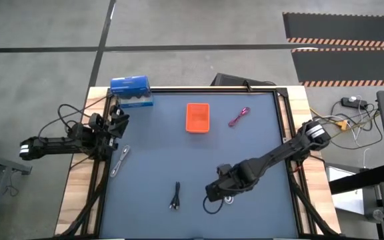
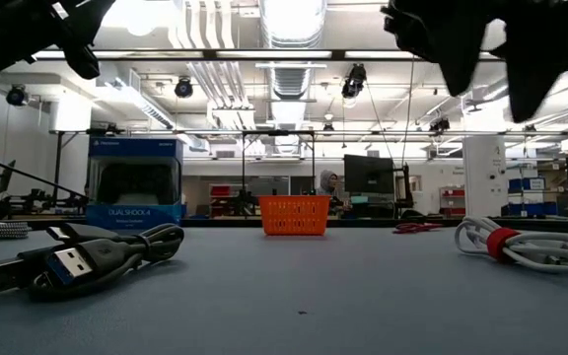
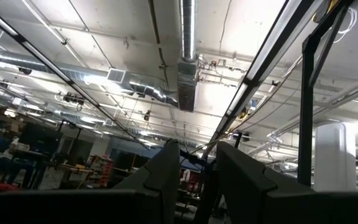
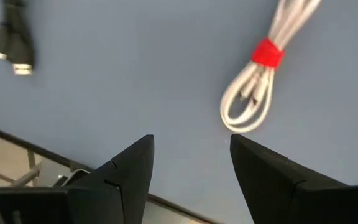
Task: Pick and place USB-C Cables
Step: Put the white charger cable into the orange bin
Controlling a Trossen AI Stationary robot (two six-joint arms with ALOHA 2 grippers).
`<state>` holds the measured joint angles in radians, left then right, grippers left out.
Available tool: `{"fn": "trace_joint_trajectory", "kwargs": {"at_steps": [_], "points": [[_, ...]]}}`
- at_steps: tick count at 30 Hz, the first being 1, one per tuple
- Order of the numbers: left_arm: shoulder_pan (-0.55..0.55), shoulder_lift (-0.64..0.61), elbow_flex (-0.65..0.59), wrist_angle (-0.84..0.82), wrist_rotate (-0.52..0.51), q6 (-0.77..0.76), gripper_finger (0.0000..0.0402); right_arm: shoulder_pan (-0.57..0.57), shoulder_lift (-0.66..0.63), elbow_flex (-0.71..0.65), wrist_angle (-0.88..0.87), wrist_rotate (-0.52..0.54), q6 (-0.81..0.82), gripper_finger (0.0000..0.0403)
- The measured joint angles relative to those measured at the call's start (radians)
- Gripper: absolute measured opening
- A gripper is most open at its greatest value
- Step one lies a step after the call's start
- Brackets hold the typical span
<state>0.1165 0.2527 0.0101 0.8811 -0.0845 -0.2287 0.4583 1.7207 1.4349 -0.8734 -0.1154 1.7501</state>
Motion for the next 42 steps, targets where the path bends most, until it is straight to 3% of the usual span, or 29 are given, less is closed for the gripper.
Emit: {"fn": "trace_joint_trajectory", "kwargs": {"at_steps": [16,23,42], "points": [[0.0,0.0,0.0,0.0,0.001,0.0,0.0091,-0.002,0.035,0.0,-0.051,0.003,0.167,0.0203],[0.0,0.0,0.0,0.0,0.001,0.0,0.0091,-0.019,0.091,0.0,-0.114,0.06,0.134,0.0203],[0.0,0.0,0.0,0.0,0.001,0.0,0.0091,-0.047,0.19,-0.012,-0.117,0.09,0.043,0.0203]]}}
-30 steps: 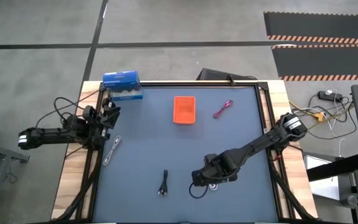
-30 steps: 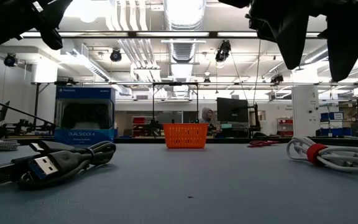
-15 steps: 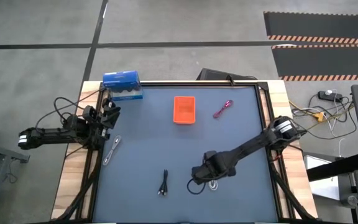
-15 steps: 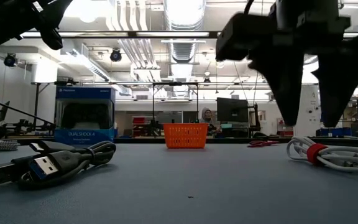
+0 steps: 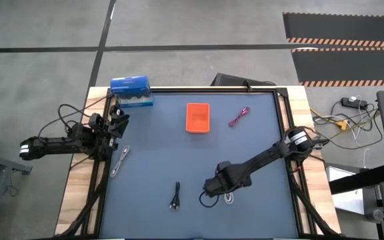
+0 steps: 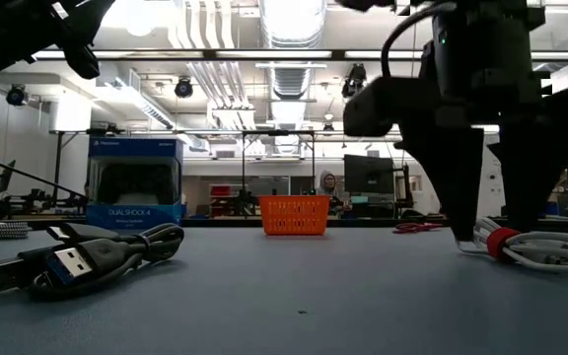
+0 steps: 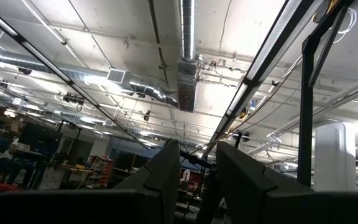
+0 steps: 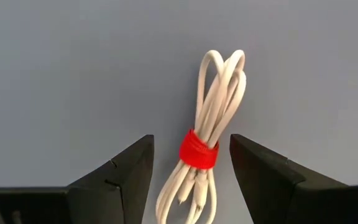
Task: Pick and place USB-C Cables
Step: Put the white charger cable into the orange bin
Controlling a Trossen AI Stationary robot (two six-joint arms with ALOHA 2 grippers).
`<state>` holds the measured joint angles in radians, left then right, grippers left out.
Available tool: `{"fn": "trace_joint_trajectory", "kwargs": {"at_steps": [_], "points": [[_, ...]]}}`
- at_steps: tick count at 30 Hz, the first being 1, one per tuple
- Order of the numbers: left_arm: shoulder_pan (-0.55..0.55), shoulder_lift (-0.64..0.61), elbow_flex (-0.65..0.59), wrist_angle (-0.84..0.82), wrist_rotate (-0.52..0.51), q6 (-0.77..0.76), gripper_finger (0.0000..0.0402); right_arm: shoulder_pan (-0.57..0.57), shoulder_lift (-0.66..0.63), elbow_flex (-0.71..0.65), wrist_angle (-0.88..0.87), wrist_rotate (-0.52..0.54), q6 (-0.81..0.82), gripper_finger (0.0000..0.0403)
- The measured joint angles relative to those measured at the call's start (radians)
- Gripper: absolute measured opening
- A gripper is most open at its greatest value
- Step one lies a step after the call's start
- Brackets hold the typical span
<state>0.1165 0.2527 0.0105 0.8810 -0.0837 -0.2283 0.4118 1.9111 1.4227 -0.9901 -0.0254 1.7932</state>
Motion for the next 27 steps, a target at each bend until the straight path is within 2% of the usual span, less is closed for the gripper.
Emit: {"fn": "trace_joint_trajectory", "kwargs": {"at_steps": [4,7,19,27], "points": [[0.0,0.0,0.0,0.0,0.0,0.0,0.0091,0.0,0.029,-0.001,0.004,0.0,-0.014,0.0202],[0.0,0.0,0.0,0.0,0.0,0.0,0.0091,0.0,0.035,-0.001,0.005,0.0,-0.024,0.0186],[0.0,0.0,0.0,0.0,0.0,0.0,0.0091,0.0,0.024,-0.002,0.004,0.0,-0.033,0.0042],[0.0,0.0,0.0,-0.001,0.0,0.0,0.0091,-0.002,-0.022,-0.002,0.003,0.0,-0.042,0.0032]]}}
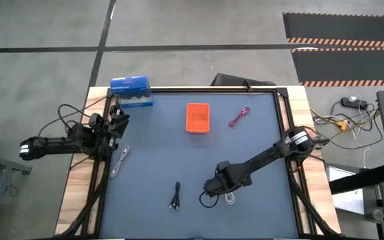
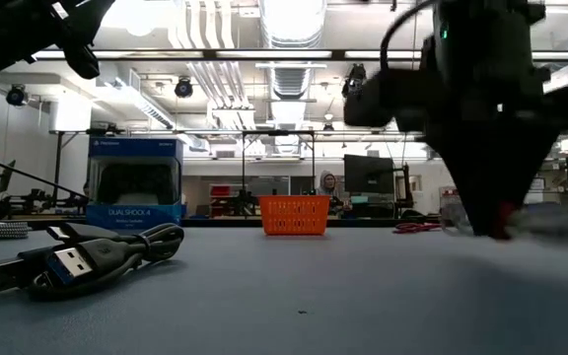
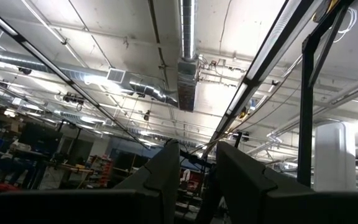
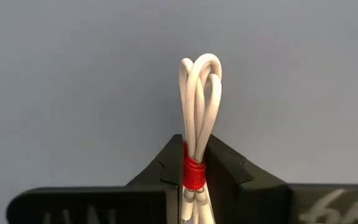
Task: Pick and place USB-C Cables
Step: Put the white charger cable into the orange bin
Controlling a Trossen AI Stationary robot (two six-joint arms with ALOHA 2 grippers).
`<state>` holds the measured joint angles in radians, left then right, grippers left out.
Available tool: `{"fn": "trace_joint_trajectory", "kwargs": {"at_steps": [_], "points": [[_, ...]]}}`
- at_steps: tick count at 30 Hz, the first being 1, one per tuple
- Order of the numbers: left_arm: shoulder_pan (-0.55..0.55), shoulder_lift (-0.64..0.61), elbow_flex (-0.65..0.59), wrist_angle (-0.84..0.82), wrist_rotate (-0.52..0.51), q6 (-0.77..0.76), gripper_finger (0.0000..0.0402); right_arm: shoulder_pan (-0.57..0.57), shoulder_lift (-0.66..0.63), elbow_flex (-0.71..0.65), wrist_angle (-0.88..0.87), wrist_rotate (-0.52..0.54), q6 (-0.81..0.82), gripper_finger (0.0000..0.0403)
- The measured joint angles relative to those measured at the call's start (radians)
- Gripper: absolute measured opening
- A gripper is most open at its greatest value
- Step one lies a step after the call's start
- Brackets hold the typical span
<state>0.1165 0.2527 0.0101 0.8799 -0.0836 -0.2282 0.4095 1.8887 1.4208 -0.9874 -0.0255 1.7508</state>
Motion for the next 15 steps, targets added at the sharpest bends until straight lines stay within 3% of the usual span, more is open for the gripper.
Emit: {"fn": "trace_joint_trajectory", "kwargs": {"at_steps": [7,15], "points": [[0.0,0.0,0.0,0.0,0.0,0.0,0.0091,-0.02,-0.072,0.013,-0.006,0.0,0.002,0.0031],[0.0,0.0,0.0,-0.002,0.0,0.0,0.0091,-0.09,-0.082,0.127,-0.002,0.0,-0.042,0.003]]}}
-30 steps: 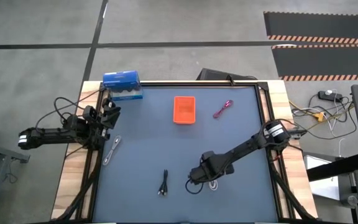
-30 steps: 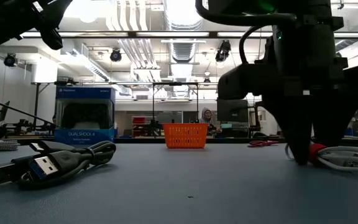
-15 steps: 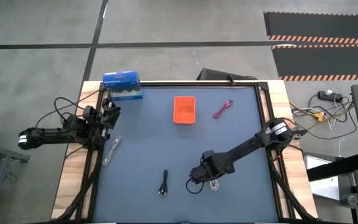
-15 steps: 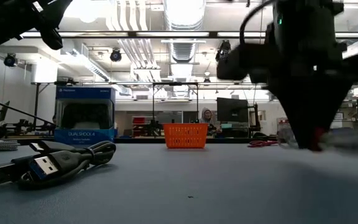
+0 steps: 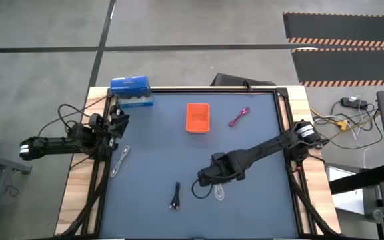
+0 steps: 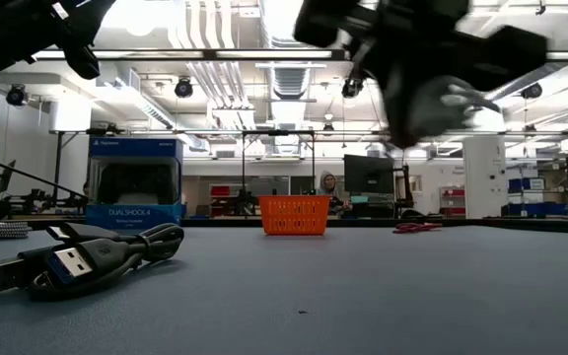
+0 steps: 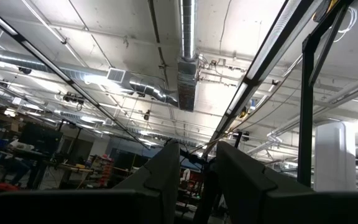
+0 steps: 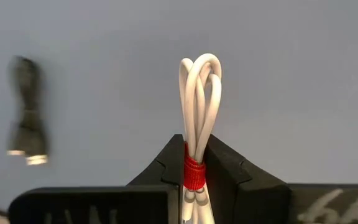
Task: Pick and place USB-C Cables
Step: Put the white charger cable into the orange bin
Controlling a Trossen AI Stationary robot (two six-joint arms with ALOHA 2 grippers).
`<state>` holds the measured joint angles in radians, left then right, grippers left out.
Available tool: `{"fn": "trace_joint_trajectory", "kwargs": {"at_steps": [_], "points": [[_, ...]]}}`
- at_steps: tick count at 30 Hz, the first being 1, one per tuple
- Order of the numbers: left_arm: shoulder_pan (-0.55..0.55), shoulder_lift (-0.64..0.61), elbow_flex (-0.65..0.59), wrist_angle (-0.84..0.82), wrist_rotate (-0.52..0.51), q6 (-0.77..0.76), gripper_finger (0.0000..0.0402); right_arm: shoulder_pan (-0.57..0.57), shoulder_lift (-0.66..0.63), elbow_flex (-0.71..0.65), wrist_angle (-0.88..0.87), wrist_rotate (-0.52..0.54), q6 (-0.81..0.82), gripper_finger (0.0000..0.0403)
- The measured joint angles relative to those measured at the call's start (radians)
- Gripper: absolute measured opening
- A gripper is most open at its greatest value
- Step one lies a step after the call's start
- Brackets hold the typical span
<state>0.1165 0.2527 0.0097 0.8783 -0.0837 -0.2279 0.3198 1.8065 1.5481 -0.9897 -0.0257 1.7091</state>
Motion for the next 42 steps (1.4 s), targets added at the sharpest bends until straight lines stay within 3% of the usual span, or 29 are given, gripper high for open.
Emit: {"fn": "trace_joint_trajectory", "kwargs": {"at_steps": [19,31,42], "points": [[0.0,0.0,0.0,0.001,0.0,0.0,0.0091,-0.382,-0.001,0.261,-0.001,0.0,-0.387,0.0029],[0.0,0.0,0.0,0.002,0.0,0.0,0.0091,-0.612,0.035,0.317,0.008,0.0,-0.618,0.0029],[0.0,0.0,0.0,0.003,0.0,0.0,0.0091,-0.717,0.135,0.326,0.096,-0.048,-0.719,0.0029]]}}
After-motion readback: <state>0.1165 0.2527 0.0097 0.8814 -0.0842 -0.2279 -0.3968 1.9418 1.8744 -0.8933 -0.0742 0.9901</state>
